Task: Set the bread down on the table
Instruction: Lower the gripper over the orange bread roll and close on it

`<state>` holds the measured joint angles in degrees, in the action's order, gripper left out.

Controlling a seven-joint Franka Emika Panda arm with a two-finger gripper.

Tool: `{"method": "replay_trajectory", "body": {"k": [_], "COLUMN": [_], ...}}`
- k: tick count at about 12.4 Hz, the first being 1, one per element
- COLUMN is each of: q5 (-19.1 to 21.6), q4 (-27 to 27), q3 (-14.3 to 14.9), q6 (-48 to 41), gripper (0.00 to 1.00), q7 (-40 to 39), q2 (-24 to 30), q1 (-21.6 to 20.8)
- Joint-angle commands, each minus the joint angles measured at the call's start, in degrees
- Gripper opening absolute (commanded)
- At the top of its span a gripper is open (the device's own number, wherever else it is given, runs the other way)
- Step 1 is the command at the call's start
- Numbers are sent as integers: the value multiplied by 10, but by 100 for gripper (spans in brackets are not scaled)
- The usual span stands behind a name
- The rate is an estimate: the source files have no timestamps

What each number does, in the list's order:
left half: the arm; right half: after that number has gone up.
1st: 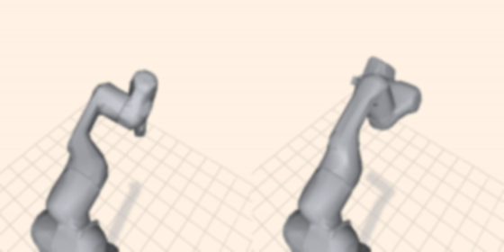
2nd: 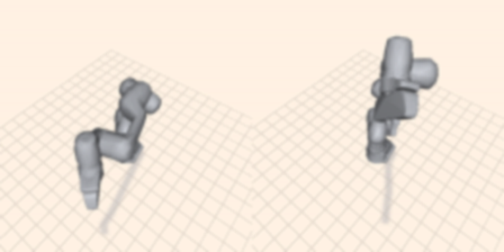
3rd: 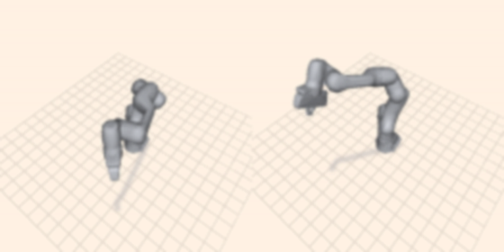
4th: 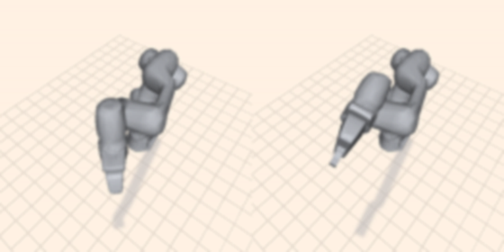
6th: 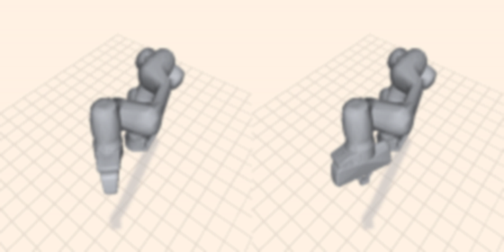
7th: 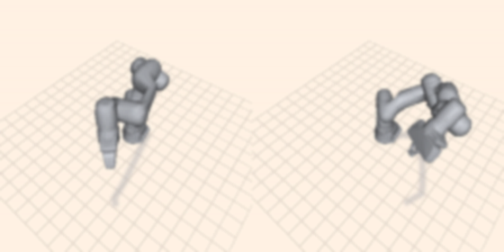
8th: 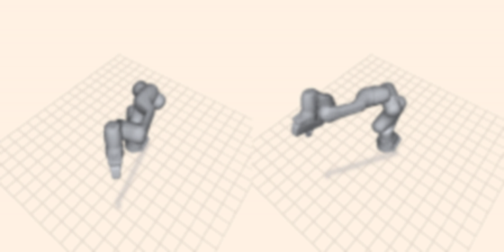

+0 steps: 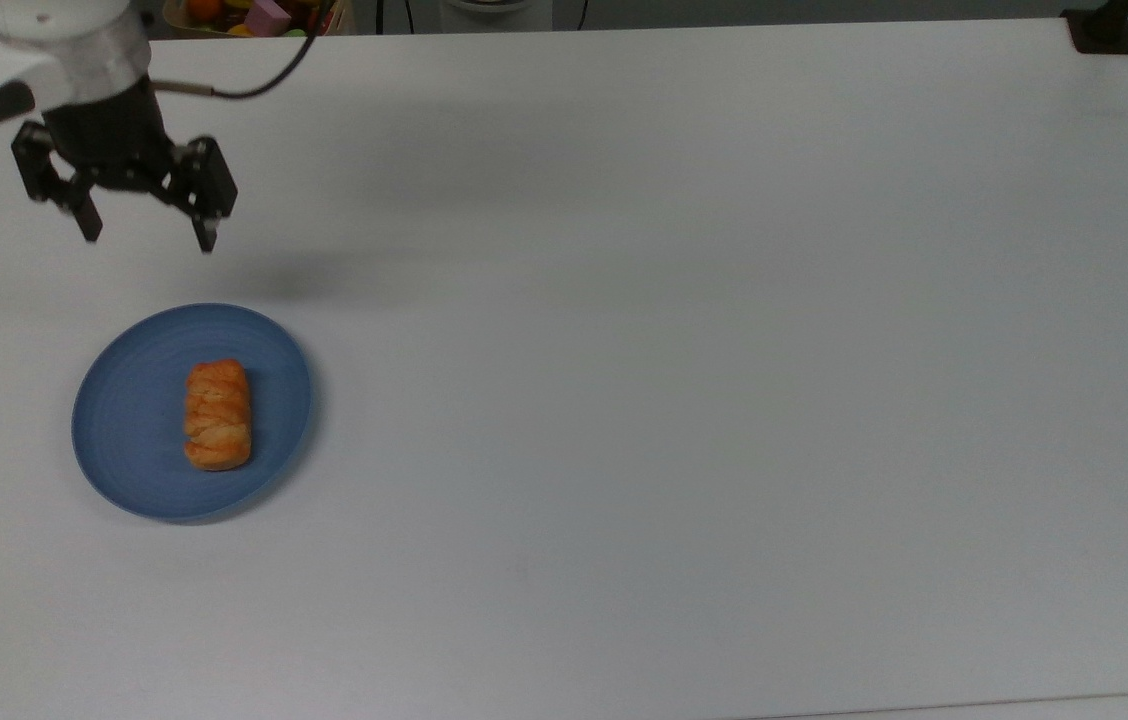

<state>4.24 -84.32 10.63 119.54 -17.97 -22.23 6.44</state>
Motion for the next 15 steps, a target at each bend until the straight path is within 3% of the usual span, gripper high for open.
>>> {"method": "replay_trajectory", "body": {"k": [1, 11, 13, 15], "q5": [31, 35, 35, 35], "q4": [21, 18, 17, 16], "q3": [-4, -21, -21, -21], "q6": [82, 217, 229, 237], "gripper": [100, 100, 97, 87], "q7": [-5, 38, 38, 40], "q2": [-61, -163, -175, -179], "q1": [1, -4, -2, -3]}}
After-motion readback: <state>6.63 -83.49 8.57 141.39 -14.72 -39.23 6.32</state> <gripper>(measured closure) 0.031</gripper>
